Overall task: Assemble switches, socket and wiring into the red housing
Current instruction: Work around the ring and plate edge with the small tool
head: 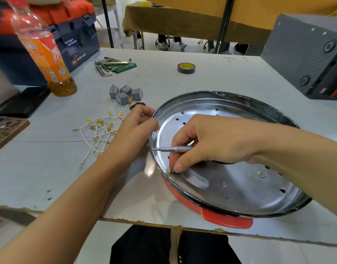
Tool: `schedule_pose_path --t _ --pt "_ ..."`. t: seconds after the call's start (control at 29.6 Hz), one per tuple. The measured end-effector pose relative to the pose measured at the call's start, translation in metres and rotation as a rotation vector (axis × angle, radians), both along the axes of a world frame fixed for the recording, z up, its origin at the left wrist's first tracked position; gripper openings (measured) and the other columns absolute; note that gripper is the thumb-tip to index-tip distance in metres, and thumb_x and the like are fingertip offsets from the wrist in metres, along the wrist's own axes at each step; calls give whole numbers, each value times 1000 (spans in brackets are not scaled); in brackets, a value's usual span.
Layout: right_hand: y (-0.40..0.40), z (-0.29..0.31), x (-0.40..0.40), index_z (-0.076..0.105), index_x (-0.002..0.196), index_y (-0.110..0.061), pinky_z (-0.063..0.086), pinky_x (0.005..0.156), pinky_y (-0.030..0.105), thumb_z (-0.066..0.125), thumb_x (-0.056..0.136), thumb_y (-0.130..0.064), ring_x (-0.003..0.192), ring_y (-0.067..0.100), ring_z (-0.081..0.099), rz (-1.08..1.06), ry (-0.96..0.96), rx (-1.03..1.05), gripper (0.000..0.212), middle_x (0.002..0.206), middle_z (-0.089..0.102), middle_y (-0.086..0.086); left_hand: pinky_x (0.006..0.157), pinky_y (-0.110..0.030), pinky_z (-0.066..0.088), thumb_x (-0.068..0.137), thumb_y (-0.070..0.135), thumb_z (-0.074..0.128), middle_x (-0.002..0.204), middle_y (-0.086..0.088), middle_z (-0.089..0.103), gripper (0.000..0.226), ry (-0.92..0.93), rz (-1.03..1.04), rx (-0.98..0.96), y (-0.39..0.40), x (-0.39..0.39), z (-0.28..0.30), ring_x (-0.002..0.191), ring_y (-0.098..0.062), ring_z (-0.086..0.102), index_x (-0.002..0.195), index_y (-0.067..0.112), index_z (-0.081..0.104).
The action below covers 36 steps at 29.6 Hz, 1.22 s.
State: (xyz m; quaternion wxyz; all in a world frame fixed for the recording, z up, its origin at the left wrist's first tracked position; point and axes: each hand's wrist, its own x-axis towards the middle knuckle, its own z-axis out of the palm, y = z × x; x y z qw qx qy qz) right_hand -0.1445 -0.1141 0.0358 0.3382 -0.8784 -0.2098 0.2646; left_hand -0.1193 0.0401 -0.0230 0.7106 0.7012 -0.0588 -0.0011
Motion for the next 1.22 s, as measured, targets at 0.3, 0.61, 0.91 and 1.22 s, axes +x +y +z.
schedule_pose_path --t 0.3,0.61,0.91,1.22 --pt "10 8 4 71 67 -23 45 68 24 76 74 -24 68 7 56 57 -42 -116 9 77 71 3 40 -8 37 85 -6 45 46 18 53 23 -41 -23 34 -2 -2 2 42 6 50 83 16 51" --pt "13 6 5 68 62 -22 42 61 20 76 74 -20 60 4 52 61 -11 -80 15 62 62 -4 39 -8 36 86 -7 44 44 19 50 23 -23 -32 8 -2 -3 3 41 6 48 83 15 50" --pt "17 5 7 69 64 -18 38 55 18 76 74 -17 59 7 50 40 -6 -106 12 60 59 -4 41 -9 38 85 -6 44 46 17 52 22 -34 -35 26 -1 -3 3 42 5 49 84 15 51" --pt "14 7 2 69 64 -21 40 60 22 75 75 -19 62 9 50 49 -16 -113 13 66 62 0 39 -8 37 86 -6 43 43 18 51 22 -23 -36 7 -3 -6 6 41 6 48 85 14 50"
